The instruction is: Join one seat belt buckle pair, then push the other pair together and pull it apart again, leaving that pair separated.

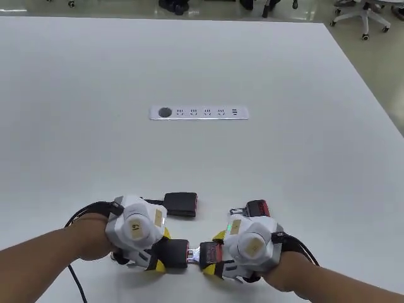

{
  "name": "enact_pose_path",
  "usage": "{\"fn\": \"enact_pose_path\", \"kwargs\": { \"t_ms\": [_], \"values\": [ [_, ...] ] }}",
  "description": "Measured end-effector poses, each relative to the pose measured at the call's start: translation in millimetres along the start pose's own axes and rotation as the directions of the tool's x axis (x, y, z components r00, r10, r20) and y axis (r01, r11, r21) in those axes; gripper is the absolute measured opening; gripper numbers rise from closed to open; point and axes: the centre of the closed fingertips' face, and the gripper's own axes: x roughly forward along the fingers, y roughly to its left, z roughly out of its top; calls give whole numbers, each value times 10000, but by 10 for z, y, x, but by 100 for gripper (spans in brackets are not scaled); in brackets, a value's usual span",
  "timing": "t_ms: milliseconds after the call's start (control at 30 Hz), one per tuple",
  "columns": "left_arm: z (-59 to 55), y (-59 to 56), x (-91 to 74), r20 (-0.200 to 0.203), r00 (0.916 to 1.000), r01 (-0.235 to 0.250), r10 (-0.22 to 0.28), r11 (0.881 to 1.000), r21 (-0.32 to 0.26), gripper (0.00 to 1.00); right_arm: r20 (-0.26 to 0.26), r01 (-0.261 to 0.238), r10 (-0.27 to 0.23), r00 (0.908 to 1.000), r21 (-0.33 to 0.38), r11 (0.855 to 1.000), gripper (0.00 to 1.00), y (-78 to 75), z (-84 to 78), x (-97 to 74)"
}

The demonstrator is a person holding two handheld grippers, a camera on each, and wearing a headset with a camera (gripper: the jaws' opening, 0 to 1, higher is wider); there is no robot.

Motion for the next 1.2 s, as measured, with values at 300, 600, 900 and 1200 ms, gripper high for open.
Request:
{"fn": "enact_pose_path", "kwargs": {
  "t_ms": [300,600,900,1200],
  "values": [
    [-7,-18,-6,1139,9935,106,-35,9980,-617,33,380,-150,154,9992,-95,9998,34,-4,-44,-37],
    [-5,-36,-5,1204,9926,222,-179,9991,-348,33,652,-98,92,9978,82,9999,34,-68,-204,-144],
    [-19,-33,-2,1155,9932,205,-166,9993,-326,33,894,69,-102,9959,363,9993,35,-91,-359,-232],
    [-23,-38,-2,1071,9942,145,-111,9994,-309,33,1105,321,-397,9931,700,9970,35,-118,-522,-359]
  ]
}}
